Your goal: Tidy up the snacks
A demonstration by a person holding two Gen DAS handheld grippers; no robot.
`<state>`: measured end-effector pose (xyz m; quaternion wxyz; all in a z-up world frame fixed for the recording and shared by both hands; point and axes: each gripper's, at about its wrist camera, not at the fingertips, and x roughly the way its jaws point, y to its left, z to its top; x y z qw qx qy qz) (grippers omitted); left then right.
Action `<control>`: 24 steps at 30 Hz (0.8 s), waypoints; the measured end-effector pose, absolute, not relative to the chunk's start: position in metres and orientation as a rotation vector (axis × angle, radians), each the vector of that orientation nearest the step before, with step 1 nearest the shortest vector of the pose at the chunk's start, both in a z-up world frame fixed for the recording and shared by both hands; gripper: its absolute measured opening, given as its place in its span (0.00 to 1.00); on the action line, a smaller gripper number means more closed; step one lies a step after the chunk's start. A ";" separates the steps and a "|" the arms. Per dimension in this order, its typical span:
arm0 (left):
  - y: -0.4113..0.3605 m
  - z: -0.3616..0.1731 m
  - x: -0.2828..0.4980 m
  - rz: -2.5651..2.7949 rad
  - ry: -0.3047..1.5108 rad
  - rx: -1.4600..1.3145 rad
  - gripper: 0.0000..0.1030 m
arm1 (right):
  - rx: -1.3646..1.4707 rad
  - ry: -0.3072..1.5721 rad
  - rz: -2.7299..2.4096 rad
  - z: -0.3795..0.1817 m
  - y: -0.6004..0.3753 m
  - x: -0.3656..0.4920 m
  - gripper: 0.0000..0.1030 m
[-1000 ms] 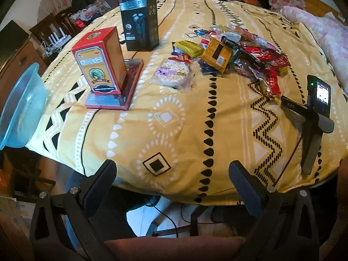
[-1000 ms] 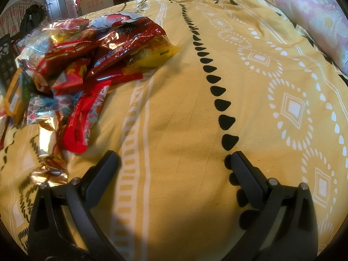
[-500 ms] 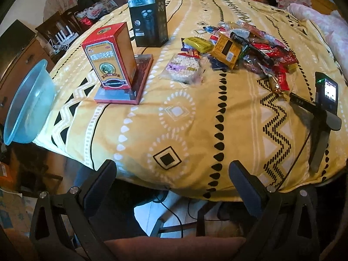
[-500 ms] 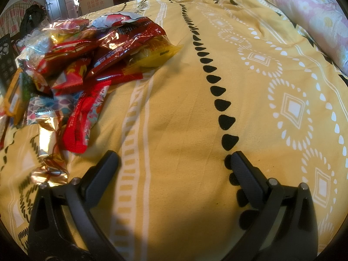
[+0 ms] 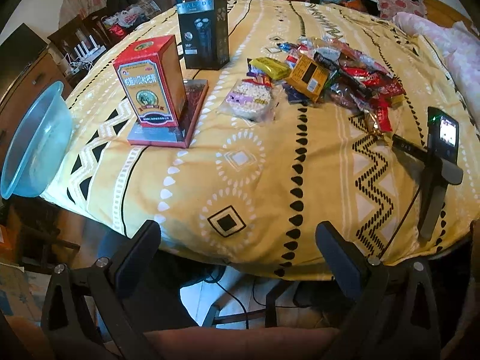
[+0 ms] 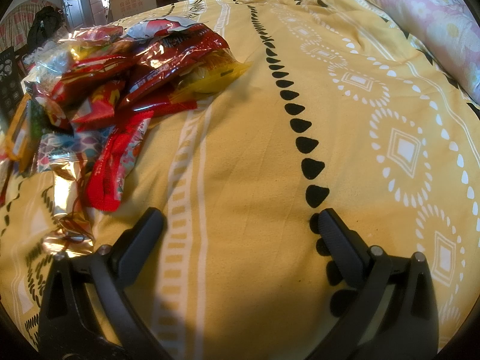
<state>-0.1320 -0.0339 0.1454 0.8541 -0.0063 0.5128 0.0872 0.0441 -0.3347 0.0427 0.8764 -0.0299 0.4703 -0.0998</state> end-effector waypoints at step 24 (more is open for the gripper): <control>-0.014 0.172 -0.106 0.313 1.003 0.043 1.00 | -0.062 0.981 -0.208 0.043 -0.335 0.045 1.00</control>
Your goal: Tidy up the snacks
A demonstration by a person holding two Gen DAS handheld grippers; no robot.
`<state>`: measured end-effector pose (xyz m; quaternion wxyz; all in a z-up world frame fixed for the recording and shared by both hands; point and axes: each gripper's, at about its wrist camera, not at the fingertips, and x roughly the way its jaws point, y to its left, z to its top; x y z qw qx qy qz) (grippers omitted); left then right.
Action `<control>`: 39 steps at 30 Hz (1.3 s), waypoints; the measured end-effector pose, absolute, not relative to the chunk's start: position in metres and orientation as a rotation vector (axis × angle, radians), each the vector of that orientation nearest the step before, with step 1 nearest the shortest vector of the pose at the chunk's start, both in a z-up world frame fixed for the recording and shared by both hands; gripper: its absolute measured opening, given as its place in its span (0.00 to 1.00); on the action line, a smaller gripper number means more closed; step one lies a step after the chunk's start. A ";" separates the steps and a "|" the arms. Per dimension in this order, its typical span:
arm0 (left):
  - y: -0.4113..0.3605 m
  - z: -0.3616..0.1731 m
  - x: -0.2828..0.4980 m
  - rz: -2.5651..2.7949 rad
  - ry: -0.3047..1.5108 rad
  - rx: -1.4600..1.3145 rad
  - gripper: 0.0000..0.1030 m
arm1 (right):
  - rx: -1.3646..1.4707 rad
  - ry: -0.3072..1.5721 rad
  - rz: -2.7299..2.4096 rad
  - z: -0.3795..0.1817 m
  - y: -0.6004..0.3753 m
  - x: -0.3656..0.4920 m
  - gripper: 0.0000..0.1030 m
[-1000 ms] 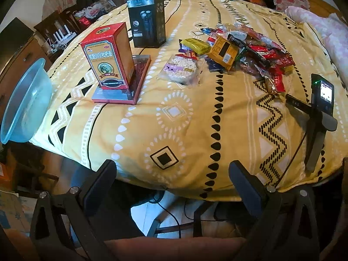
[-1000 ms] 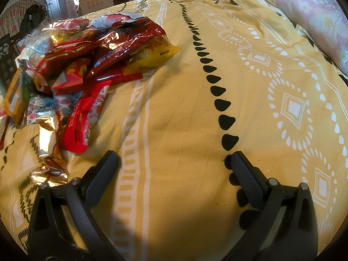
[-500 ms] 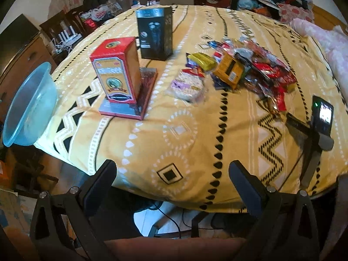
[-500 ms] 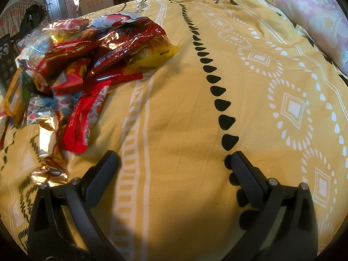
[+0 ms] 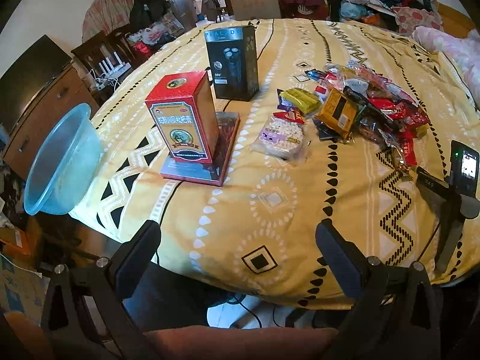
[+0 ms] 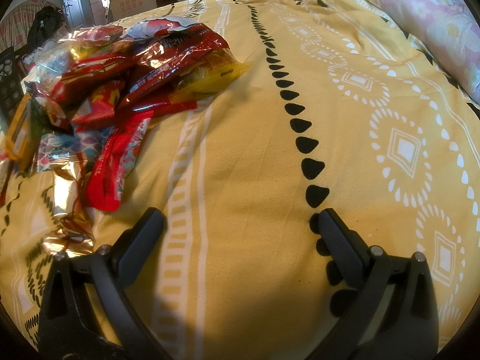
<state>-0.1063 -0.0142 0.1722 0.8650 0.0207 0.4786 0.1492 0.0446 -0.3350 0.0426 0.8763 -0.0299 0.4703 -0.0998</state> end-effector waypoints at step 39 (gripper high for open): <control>-0.019 0.164 -0.100 0.314 1.023 0.061 1.00 | -0.062 0.981 -0.208 0.043 -0.335 0.045 1.00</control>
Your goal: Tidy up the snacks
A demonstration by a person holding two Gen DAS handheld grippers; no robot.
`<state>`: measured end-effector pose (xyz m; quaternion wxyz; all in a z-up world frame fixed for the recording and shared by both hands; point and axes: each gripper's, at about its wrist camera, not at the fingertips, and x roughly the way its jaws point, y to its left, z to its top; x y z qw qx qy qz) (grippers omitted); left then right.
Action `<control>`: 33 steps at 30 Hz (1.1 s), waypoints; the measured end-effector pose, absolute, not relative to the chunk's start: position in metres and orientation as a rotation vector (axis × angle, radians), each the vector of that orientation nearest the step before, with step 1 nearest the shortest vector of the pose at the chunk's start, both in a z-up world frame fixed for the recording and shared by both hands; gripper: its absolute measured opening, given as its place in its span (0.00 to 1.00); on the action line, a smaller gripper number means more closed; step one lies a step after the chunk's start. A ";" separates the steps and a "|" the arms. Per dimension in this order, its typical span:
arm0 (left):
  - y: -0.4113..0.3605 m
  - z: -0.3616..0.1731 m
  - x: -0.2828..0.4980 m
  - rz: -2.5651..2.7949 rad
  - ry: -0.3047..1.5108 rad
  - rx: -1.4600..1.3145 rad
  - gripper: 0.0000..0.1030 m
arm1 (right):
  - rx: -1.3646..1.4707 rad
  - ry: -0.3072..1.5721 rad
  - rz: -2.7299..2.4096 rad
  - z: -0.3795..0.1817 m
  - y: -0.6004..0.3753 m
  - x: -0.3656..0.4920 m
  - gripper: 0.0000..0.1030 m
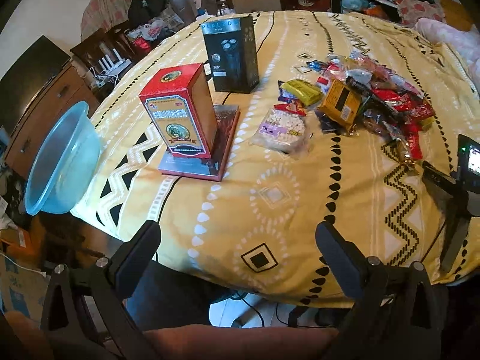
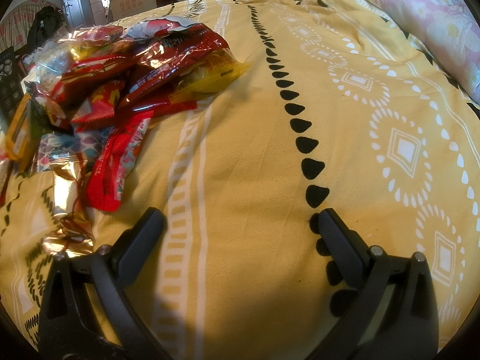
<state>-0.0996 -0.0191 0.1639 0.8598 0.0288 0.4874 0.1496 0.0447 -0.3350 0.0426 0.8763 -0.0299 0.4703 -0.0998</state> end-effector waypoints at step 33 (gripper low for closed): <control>-0.020 0.167 -0.103 0.302 1.042 0.059 1.00 | -0.062 0.981 -0.208 0.043 -0.335 0.045 1.00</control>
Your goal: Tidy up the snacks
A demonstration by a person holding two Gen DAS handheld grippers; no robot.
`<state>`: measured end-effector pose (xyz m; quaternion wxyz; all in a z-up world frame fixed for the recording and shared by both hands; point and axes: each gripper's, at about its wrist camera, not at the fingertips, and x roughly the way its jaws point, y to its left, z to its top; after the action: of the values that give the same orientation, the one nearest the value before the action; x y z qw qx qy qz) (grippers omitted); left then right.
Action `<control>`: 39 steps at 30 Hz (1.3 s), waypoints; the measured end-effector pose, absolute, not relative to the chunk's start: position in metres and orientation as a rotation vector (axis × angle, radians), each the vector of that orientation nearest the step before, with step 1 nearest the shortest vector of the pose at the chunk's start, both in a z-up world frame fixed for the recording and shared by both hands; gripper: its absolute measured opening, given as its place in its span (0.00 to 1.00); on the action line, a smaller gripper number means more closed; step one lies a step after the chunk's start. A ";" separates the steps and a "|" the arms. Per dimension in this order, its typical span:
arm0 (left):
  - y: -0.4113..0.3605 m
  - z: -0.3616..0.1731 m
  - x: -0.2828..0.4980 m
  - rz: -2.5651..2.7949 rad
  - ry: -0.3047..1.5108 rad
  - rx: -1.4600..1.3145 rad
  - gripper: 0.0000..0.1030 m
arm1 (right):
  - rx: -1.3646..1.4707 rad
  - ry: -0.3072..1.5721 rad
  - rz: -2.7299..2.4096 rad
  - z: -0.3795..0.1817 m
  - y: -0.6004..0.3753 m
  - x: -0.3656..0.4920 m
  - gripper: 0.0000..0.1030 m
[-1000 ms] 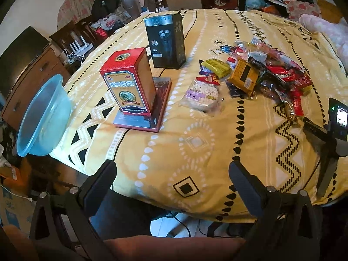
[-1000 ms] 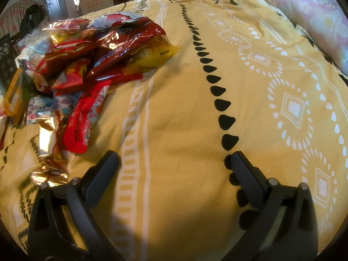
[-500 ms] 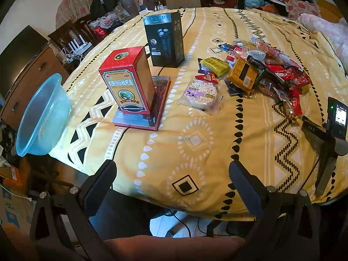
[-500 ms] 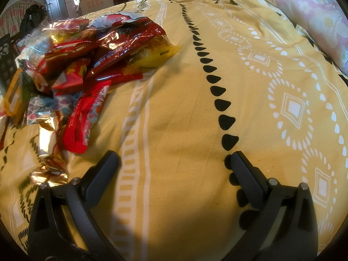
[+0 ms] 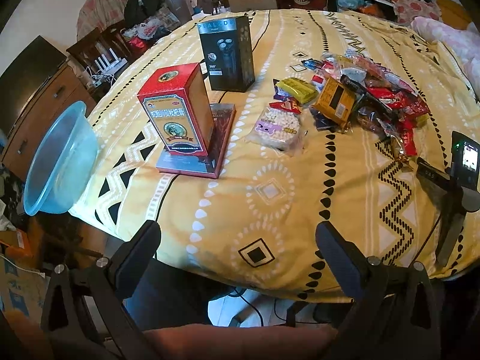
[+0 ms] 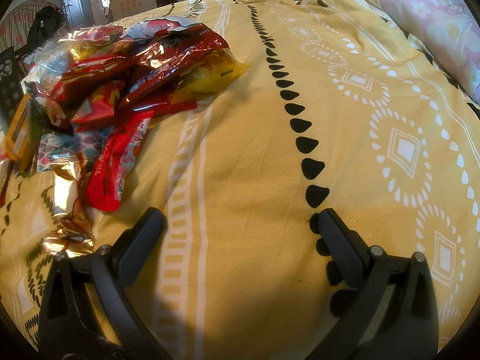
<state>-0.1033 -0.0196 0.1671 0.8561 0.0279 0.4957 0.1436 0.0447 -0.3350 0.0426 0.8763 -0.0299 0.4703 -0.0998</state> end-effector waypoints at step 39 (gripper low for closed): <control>-0.025 0.167 -0.106 0.312 1.033 0.078 1.00 | -0.062 0.981 -0.208 0.043 -0.335 0.045 1.00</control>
<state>-0.1055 -0.0247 0.1666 0.8571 0.0370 0.4919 0.1486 0.0447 -0.3350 0.0426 0.8763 -0.0299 0.4703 -0.0998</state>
